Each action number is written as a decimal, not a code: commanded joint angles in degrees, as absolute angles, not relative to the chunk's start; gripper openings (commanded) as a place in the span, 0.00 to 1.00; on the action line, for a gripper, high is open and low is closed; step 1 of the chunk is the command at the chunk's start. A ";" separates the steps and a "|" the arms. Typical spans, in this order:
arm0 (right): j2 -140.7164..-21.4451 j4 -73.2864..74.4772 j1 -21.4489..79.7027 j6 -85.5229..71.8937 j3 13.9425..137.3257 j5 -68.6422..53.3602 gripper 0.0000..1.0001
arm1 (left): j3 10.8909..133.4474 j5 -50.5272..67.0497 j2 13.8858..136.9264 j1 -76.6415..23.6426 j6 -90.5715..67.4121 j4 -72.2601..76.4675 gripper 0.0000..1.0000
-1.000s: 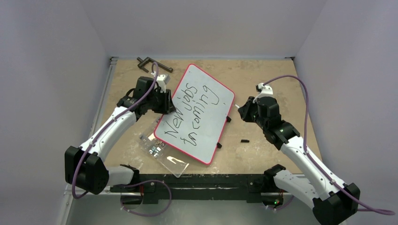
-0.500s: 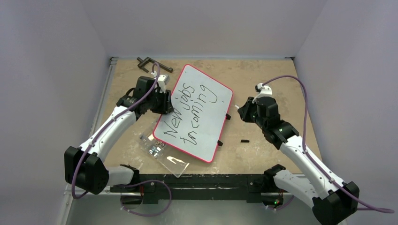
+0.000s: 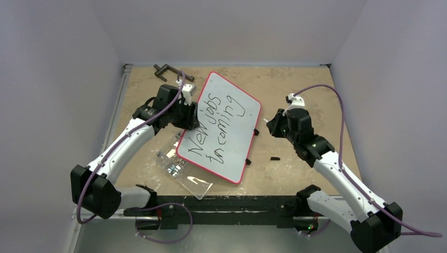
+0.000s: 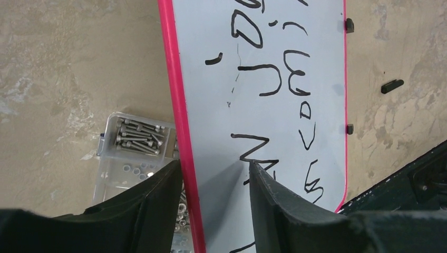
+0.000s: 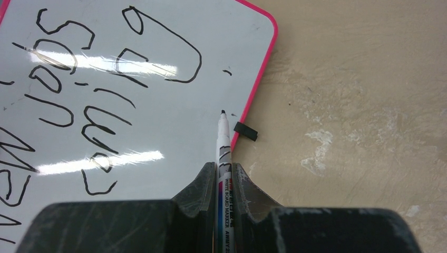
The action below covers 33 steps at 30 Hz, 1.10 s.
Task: Write a sentence on the whiteboard
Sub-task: Place the whiteboard on the whiteboard stand.
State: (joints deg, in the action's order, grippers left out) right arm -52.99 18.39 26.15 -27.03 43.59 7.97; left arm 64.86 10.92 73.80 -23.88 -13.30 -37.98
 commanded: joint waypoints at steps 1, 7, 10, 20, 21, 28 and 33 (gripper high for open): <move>-52.91 16.29 26.20 -26.87 43.75 7.87 0.00 | 68.39 8.37 72.26 -24.43 -11.36 -39.35 0.50; -52.56 16.80 26.27 -26.53 44.57 8.42 0.00 | 72.61 4.03 72.14 -24.44 -8.26 -43.92 0.59; -52.32 17.56 26.20 -26.03 45.70 9.05 0.00 | 75.59 2.83 71.66 -24.49 -6.89 -46.44 0.61; -52.95 21.81 26.18 -22.56 57.66 15.06 0.00 | 83.52 4.95 71.51 -31.39 -2.01 -51.29 0.62; -53.40 22.27 26.19 -22.65 59.37 15.47 0.00 | 84.07 5.27 72.14 -32.85 -2.00 -51.36 0.62; -56.42 25.22 26.01 -23.95 71.75 17.65 0.00 | 88.34 5.16 79.56 -45.43 1.07 -49.91 0.60; -56.78 26.48 25.98 -24.76 78.55 17.97 0.00 | 89.47 6.91 86.22 -51.87 3.77 -45.43 0.58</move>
State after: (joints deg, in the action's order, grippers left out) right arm -56.88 24.99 26.13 -24.12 72.79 15.97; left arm 87.18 5.02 82.59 -48.34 0.27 -49.58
